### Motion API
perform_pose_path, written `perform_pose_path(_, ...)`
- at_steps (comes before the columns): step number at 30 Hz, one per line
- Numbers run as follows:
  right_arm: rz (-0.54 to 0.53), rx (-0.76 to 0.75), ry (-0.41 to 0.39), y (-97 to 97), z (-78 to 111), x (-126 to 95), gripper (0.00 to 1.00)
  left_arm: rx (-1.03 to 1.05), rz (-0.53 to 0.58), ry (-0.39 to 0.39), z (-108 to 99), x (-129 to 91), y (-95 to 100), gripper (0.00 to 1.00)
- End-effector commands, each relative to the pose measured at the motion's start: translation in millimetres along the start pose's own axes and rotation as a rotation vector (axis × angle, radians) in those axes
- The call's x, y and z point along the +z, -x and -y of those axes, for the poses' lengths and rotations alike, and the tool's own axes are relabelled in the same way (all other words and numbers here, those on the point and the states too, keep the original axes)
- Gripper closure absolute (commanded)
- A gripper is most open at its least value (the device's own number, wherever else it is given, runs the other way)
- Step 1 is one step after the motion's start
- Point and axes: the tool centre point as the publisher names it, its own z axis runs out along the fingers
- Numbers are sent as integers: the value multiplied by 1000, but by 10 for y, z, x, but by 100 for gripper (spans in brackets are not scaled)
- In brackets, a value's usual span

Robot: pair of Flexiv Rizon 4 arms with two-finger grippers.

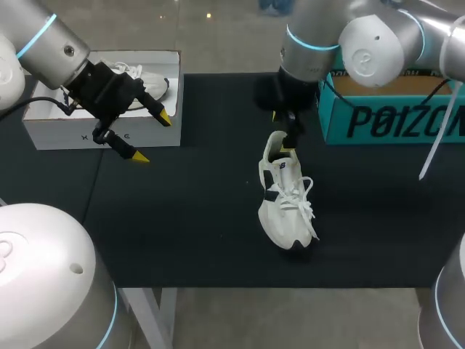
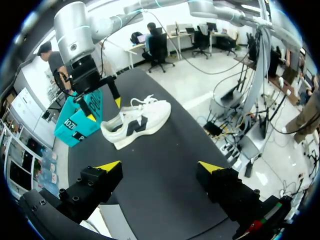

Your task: Take the shoe out of the shoebox, open the shoe tongue, remove and reinsert the insole, then place the shoe into the shoebox

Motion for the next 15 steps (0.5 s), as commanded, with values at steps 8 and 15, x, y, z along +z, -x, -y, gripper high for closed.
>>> perform_pose_path(8, -8, 57, -22, 284, -21, 321, 0, 0, -2, 3, 0, -2, 3, 0)
perform_pose_path(15, -5, 84, -32, 347, 57, 542, 0, 0, -2, 3, 0, -2, 3, 0)
